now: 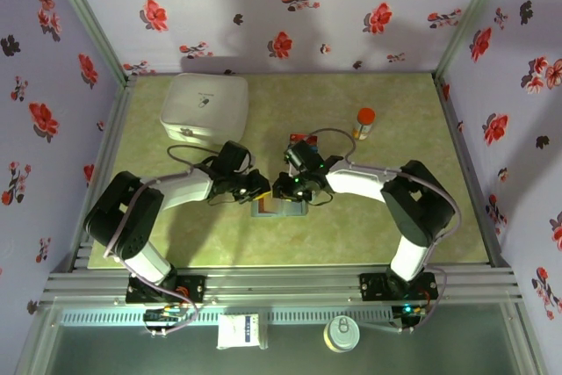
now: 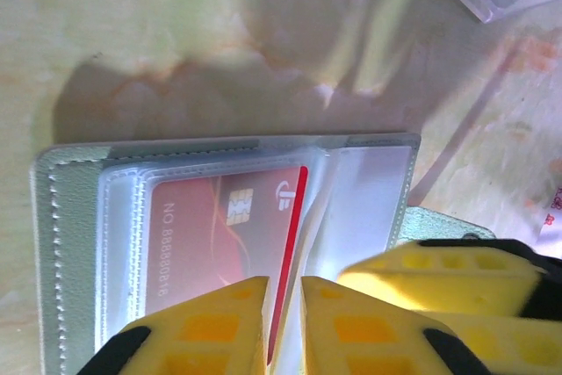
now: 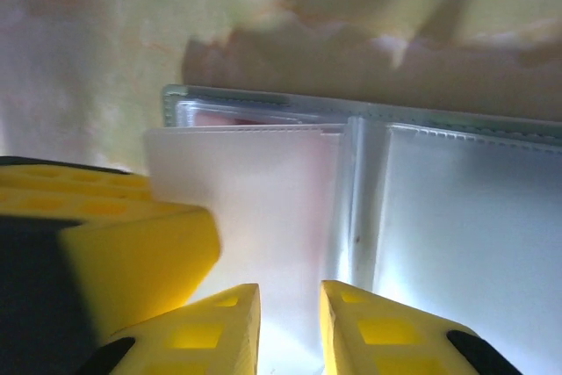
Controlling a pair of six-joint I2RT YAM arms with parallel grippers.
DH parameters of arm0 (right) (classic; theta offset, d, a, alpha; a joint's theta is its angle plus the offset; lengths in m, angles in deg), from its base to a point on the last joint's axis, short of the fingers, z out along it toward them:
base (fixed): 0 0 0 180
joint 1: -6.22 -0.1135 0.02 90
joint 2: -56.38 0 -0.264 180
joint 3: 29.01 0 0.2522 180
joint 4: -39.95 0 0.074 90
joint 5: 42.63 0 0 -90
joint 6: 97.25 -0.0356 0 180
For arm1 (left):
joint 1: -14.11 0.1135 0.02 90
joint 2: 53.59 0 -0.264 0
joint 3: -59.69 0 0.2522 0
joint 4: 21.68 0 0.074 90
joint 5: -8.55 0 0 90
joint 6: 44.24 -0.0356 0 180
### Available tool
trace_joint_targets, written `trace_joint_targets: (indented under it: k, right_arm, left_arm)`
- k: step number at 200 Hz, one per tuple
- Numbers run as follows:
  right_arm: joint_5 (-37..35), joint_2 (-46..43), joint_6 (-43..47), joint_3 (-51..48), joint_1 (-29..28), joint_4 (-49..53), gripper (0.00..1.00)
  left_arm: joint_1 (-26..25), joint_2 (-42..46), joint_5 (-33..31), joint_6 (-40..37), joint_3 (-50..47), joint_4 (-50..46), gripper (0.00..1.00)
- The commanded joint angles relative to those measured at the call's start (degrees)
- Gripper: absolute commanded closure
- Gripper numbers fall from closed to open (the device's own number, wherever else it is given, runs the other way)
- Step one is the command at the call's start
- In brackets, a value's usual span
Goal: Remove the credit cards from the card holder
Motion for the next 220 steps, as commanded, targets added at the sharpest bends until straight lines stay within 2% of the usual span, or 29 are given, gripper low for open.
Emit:
trace_joint_targets:
  k: [1,81,220]
  right_arm:
    - [-2.6,-4.3,0.3,-0.5,0.5,2.0,0.74]
    - [-3.7,-9.3,0.8,-2.8,2.8,3.5,0.72]
    - [-4.6,-15.5,2.7,-4.8,5.8,7.2,0.72]
  left_arm:
    - [-1.0,2.1,0.3,1.6,-0.9,0.3,0.82]
    - [-3.2,3.1,-1.1,2.4,0.4,-0.5,0.83]
    - [-6.4,-5.9,0.4,1.1,9.9,-2.3,0.85]
